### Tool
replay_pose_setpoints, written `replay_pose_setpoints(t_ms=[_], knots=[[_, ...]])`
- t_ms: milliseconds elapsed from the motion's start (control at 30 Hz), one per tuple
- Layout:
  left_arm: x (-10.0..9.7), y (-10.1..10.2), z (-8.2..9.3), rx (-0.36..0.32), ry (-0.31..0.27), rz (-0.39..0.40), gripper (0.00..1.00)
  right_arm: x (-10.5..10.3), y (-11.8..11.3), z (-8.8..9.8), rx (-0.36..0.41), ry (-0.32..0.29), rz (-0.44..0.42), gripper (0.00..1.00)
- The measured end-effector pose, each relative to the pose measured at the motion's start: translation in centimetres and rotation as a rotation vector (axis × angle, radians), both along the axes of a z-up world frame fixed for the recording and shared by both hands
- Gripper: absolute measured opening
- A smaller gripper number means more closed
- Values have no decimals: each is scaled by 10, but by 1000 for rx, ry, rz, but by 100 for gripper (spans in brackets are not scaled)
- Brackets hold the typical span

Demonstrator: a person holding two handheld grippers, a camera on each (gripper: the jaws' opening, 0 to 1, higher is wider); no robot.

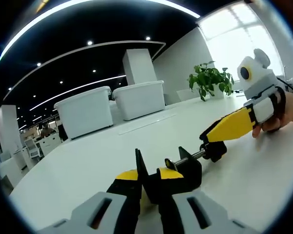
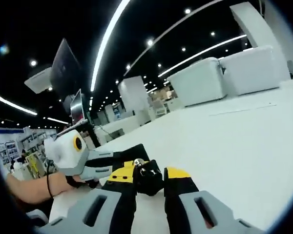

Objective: Clamp the fixed fixture on the desktop, loosen the retaining clip, secure it to the edge of the desk, and tighten the retaining clip.

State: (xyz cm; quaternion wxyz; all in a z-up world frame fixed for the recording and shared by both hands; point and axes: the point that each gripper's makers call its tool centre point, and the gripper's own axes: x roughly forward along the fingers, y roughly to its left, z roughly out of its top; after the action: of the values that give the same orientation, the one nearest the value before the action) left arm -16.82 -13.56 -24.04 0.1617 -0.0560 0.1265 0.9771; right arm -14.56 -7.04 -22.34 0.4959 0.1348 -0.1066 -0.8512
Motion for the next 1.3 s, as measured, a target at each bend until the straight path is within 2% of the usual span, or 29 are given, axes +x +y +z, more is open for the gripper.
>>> replay_pose_setpoints(t_ms=[100, 233, 333, 400, 467, 633, 700, 833, 900, 967, 1000, 1067, 1167, 1233, 1300], knots=[[-1, 0, 0, 0, 0, 0, 12, 5, -5, -5, 49, 36, 4, 19], [-1, 0, 0, 0, 0, 0, 12, 5, -4, -3, 63, 83, 1, 19], [0, 0, 0, 0, 0, 0, 12, 5, -4, -1, 110, 205, 9, 19], [0, 0, 0, 0, 0, 2, 12, 7, -6, 1, 162, 324, 10, 19], [-1, -1, 0, 1, -1, 6, 12, 9, -7, 2, 210, 411, 3, 19], [0, -2, 0, 1, -1, 12, 12, 12, -11, 2, 282, 535, -7, 19], [0, -2, 0, 1, -1, 13, 12, 7, -9, 3, 291, 550, -9, 19], [0, -2, 0, 2, -2, 12, 12, 1, -8, 4, 279, 521, -24, 20], [0, -2, 0, 3, -1, 10, 12, 0, -7, 3, 242, 449, -34, 20], [1, -1, 0, 3, -1, 6, 12, -4, -3, 7, 174, 367, -43, 26], [1, -1, 0, 3, 0, 5, 12, -4, -2, 10, 147, 346, -42, 28], [1, -1, 0, 3, 0, 5, 12, -6, -1, 19, 72, 308, -33, 27], [0, -1, 0, 2, 0, 5, 12, 1, -1, 4, 78, 161, 42, 26], [0, -1, 0, 3, 0, 4, 12, -1, -2, 7, 73, 197, 36, 26], [0, -1, 0, 3, 0, 4, 12, -2, -2, 7, 70, 193, 40, 27]])
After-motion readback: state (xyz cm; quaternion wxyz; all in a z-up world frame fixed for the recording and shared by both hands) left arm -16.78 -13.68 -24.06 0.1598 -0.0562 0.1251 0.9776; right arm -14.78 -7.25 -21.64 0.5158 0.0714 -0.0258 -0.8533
